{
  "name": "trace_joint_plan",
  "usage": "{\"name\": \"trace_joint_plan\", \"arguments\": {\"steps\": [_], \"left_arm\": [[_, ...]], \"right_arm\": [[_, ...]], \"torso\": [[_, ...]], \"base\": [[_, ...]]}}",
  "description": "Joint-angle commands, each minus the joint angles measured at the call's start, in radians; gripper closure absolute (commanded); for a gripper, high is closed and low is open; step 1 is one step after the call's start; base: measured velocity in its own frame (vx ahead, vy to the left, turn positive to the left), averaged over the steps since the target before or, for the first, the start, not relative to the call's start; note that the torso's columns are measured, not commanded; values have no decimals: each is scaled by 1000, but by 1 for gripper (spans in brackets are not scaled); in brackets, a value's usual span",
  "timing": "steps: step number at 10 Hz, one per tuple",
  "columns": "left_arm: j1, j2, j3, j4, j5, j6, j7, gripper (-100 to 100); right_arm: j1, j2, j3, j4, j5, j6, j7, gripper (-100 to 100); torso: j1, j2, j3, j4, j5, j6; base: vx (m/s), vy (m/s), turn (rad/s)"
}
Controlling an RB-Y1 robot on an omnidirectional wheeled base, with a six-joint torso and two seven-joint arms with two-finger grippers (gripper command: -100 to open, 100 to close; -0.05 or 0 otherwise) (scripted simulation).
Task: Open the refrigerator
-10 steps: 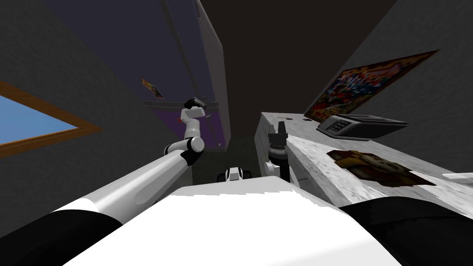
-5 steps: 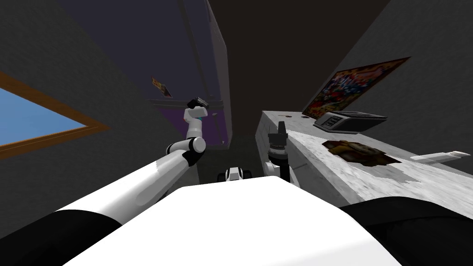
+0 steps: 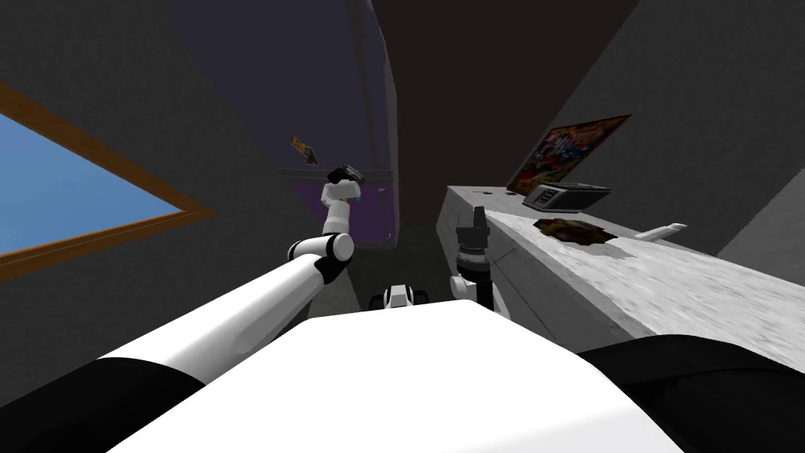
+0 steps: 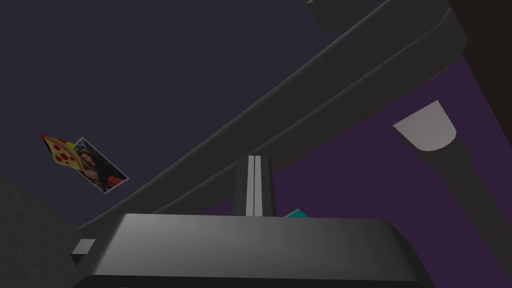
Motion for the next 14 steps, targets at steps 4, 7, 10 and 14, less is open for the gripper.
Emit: {"name": "trace_joint_plan", "arguments": {"steps": [4,7,10,14], "left_arm": [[-17,-30,-47,19,41,-7,-6,100],[-29,-52,-85,29,75,-7,-11,100],[-38,-20,-83,26,70,17,-9,-100],[-73,-5,-82,32,64,69,-1,-100]], "right_arm": [[0,0,0,0,0,0,0,0],[0,0,0,0,0,0,0,0],[1,0,0,0,0,0,0,0],[1,1,0,0,0,0,0,0]], "torso": [[-3,-2,-1,-1,-1,0],[-3,-1,0,0,0,-1],[-10,-7,-4,-2,-3,0],[-2,-4,-3,-1,-1,0]], "base": [[-204,261,-48],[-215,237,-66],[-79,86,-33],[166,-46,-43]]}}
